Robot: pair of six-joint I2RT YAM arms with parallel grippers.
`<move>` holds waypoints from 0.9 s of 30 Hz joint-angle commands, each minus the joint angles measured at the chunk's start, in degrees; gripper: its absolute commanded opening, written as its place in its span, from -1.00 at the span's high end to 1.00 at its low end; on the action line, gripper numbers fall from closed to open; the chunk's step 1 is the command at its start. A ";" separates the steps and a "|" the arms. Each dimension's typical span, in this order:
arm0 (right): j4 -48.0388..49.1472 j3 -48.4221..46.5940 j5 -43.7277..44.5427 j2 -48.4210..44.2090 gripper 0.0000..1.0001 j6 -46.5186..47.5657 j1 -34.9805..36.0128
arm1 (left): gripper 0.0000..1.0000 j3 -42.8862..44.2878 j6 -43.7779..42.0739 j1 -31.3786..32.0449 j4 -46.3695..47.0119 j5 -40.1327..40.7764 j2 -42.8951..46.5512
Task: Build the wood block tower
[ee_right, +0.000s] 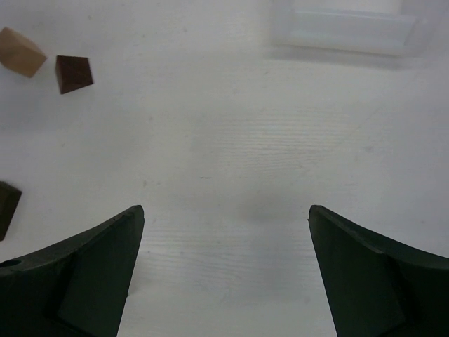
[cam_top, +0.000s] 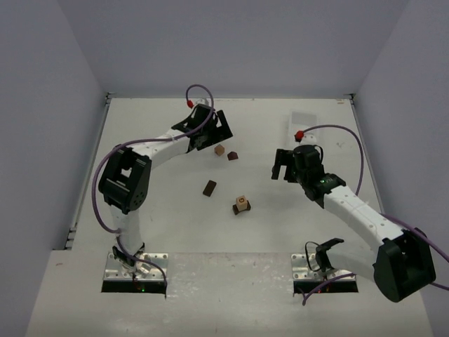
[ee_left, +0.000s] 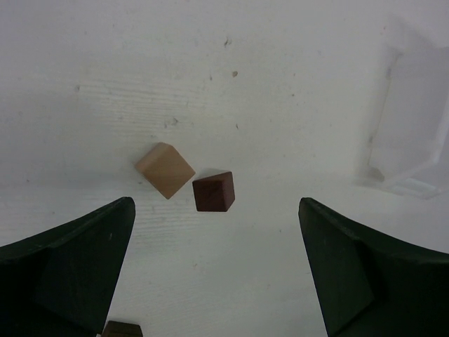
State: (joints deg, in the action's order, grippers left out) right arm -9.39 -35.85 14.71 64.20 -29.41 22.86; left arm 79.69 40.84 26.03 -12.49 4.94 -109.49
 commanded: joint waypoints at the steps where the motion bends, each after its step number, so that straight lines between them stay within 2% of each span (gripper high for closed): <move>1: 2.18 1.38 3.21 -0.31 -0.97 -1.78 -2.20 | -1.00 3.53 9.76 0.34 -6.56 5.50 -3.52; 6: 2.27 2.01 7.13 1.42 -0.97 -2.13 -2.55 | -1.00 5.80 13.95 0.85 -9.81 8.39 -7.01; 15: 2.22 2.23 8.41 3.21 -0.97 -2.36 -2.55 | -0.99 9.61 15.80 2.45 -12.52 13.34 -10.09; 21: 2.36 2.54 9.54 3.73 -0.97 -2.57 -2.55 | -0.87 14.14 16.72 3.50 -17.54 17.45 -13.26; 27: 2.62 2.90 10.49 4.18 -0.97 -2.58 -2.55 | -0.66 17.87 16.96 5.02 -20.78 20.16 -15.55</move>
State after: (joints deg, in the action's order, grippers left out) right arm -9.04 -33.30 22.60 68.17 -31.30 20.60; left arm 93.95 56.71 29.75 -30.18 21.45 -124.03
